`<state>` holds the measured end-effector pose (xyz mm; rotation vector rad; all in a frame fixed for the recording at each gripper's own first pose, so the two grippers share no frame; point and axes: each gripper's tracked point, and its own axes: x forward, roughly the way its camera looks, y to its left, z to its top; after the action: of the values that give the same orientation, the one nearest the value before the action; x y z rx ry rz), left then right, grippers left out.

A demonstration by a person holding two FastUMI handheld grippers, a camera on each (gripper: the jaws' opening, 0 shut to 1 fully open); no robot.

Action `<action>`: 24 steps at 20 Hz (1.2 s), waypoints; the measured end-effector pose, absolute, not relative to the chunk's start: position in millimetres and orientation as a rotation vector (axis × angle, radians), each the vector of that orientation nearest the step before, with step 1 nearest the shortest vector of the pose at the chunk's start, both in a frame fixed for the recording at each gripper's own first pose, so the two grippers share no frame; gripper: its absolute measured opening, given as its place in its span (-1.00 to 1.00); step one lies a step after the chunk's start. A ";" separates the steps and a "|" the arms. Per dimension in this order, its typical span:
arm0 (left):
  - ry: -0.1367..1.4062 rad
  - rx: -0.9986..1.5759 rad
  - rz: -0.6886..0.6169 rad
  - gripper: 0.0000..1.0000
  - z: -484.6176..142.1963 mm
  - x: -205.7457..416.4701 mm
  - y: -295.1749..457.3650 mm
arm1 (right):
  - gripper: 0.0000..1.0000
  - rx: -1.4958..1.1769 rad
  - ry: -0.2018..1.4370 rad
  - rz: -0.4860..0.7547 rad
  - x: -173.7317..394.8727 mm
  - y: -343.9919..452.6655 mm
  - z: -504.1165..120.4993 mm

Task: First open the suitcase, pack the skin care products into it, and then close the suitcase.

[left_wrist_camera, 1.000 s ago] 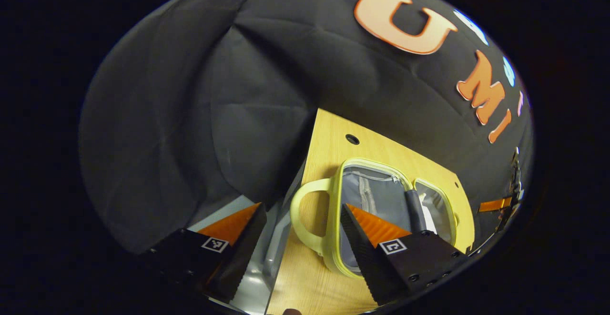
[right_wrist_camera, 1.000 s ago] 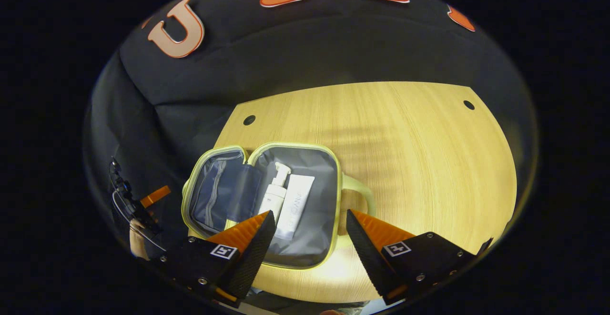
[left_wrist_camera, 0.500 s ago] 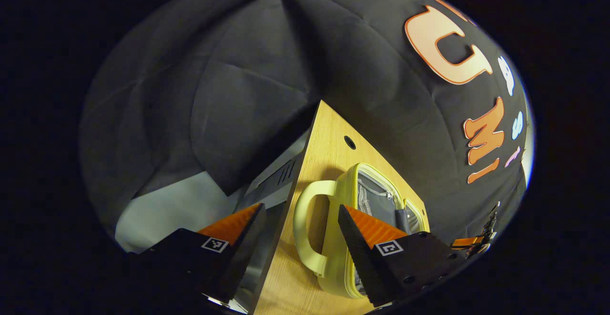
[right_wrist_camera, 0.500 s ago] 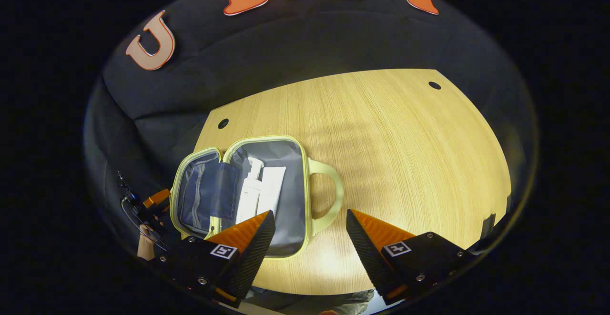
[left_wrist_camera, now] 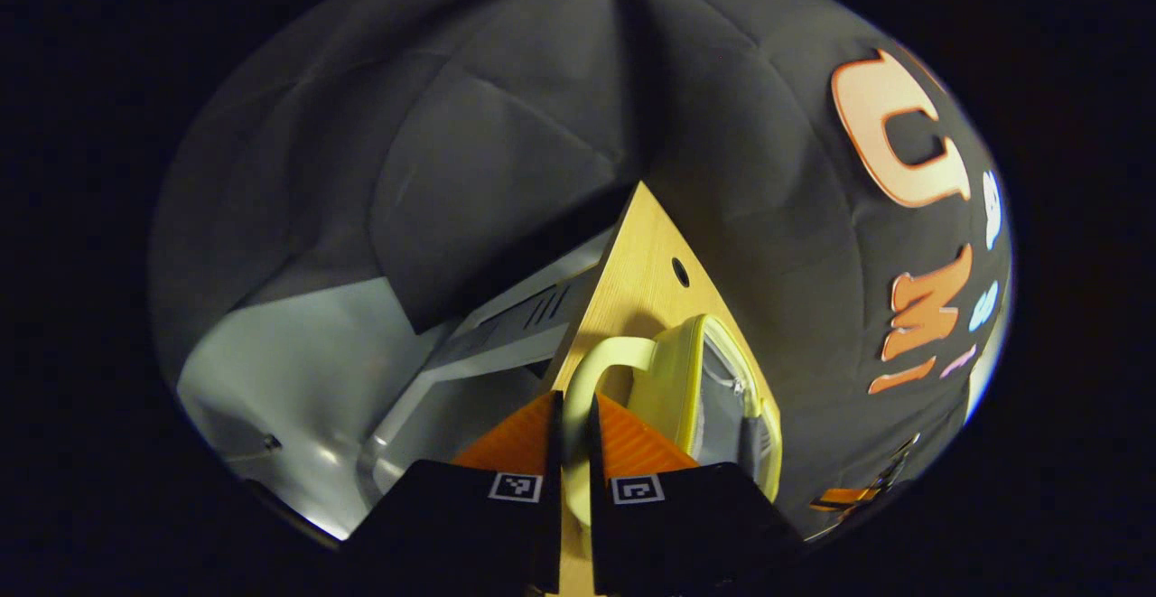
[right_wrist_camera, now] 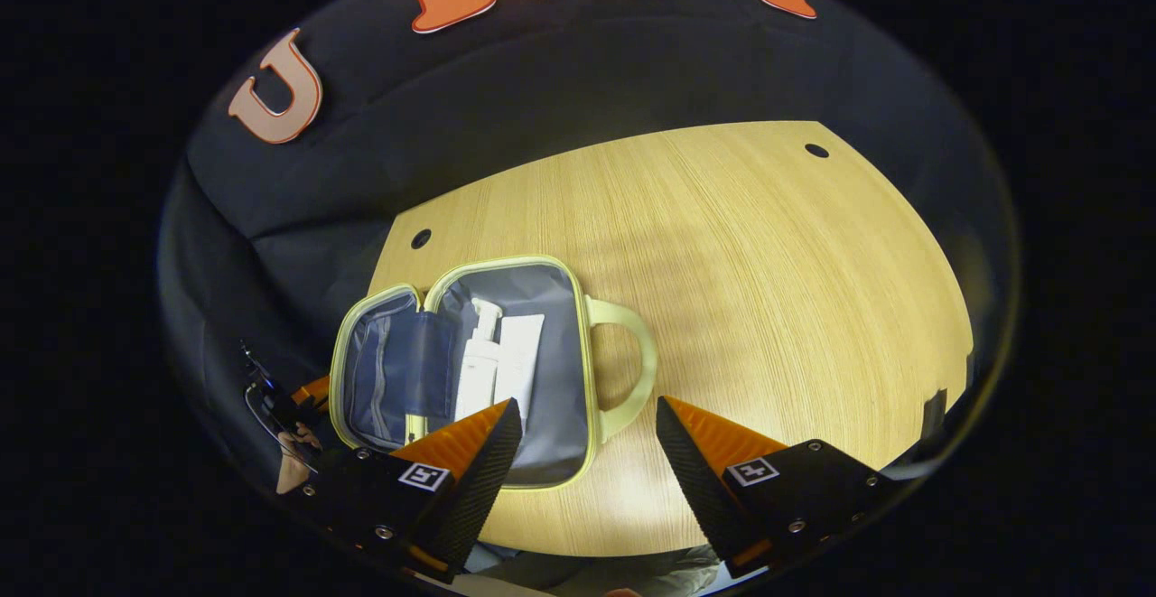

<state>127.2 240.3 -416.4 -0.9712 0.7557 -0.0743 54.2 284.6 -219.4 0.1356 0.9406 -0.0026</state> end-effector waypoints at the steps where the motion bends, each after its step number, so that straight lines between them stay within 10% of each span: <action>1: 0.782 -1.009 -0.076 -0.76 -412.2 122.3 238.9 | 0.92 0.133 0.935 -0.004 55.2 285.1 -218.5; 24: 0.633 -0.297 -0.359 -0.97 -126.4 115.2 56.1 | 0.92 0.247 0.768 0.075 58.5 213.9 -166.4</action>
<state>115.2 56.1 -126.4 -0.2971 0.6330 -0.3593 58.5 213.9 -166.4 0.2470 0.7684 0.0754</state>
